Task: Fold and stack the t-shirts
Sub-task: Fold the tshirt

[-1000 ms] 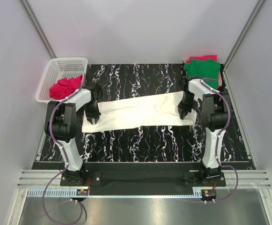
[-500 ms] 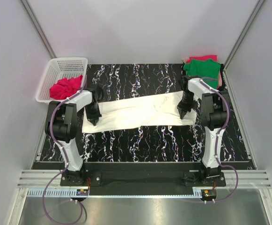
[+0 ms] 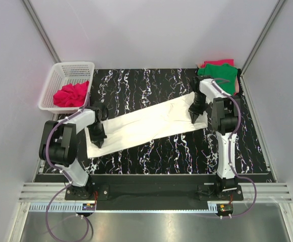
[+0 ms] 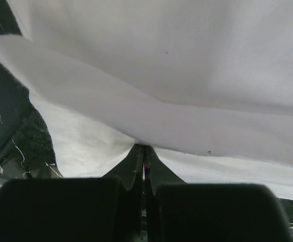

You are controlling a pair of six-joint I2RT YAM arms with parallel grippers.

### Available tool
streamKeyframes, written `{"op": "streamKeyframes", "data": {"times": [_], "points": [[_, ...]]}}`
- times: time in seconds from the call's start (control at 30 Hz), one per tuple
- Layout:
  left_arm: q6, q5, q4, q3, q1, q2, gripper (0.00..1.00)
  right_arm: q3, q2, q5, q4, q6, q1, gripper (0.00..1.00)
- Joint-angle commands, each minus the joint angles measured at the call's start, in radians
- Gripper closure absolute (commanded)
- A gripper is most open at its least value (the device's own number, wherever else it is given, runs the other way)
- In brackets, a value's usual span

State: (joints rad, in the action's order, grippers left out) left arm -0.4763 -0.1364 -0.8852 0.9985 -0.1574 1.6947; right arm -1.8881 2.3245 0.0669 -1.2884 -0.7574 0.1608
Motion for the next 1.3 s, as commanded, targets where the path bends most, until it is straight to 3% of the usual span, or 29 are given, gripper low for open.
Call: {"op": "streamKeyframes", "data": {"times": [0.0, 0.27, 0.43, 0.53, 0.7, 1.27], "points": [[-0.008, 0.023, -0.044, -0.070, -0.007, -0.058, 1.00, -0.141, 0.102, 0.007, 0.075, 0.026, 0.000, 1.00], [-0.027, 0.083, -0.074, -0.029, -0.079, -0.078, 1.00, -0.452, 0.248, -0.061, 0.003, 0.075, 0.000, 1.00], [-0.025, 0.122, -0.081, 0.018, -0.172, -0.027, 1.00, -0.734, 0.372, -0.110, -0.074, 0.089, 0.000, 1.00], [-0.027, 0.130, -0.090, 0.057, -0.232, 0.005, 1.00, -0.807, 0.417, -0.157, -0.068, 0.090, -0.001, 1.00], [-0.025, 0.175, -0.090, 0.106, -0.310, 0.037, 1.00, -0.783, 0.434, -0.242, -0.020, 0.116, 0.000, 1.00], [-0.059, 0.066, -0.124, 0.126, -0.346, 0.014, 1.00, -0.786, 0.378, -0.116, -0.009, 0.204, -0.046, 1.00]]}}
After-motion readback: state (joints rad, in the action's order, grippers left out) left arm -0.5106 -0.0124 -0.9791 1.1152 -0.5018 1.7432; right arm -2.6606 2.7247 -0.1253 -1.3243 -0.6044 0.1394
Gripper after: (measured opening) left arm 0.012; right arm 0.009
